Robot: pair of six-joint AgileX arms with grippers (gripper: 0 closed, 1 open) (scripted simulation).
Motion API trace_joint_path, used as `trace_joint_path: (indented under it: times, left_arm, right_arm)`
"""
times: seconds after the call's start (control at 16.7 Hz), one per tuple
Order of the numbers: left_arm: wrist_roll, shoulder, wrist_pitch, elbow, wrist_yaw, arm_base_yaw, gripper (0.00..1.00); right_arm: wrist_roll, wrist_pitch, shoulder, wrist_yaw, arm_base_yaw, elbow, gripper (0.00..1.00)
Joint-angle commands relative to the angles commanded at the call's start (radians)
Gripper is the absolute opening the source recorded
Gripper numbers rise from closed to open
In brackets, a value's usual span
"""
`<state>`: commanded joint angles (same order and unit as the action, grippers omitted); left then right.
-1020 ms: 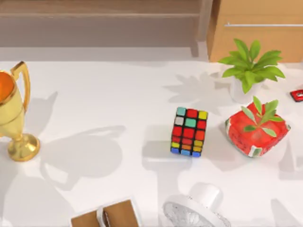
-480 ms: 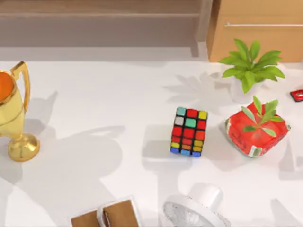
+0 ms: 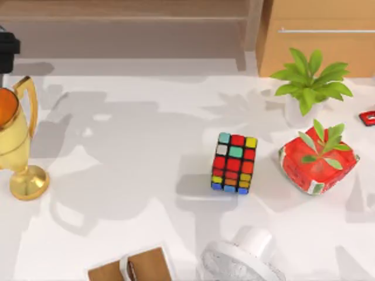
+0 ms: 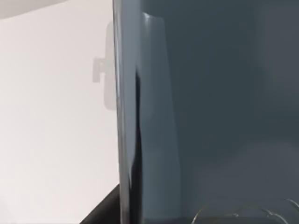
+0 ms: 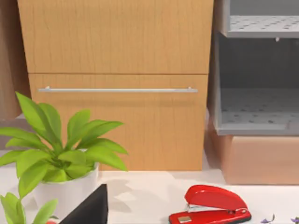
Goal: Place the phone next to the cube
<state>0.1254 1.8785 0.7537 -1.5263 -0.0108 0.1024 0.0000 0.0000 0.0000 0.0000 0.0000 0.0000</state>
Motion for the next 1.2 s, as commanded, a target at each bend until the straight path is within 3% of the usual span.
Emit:
trace_joint_path:
  times: [0.72, 0.96, 1.2]
  left_arm:
    - [-0.521, 0.177, 0.236, -0.157, 0.006, -0.525, 0.0]
    - [-0.618, 0.215, 0.328, -0.144, 0.013, -0.624, 0.0]
    - [-0.649, 0.228, 0.362, -0.137, 0.016, -0.654, 0.0]
  right_arm:
    - [0.0, 0.0, 0.0, 0.0, 0.0, 0.0, 1.0]
    - [0.0, 0.0, 0.0, 0.0, 0.0, 0.0, 1.0]
    - [0.0, 0.0, 0.0, 0.0, 0.0, 0.0, 1.0]
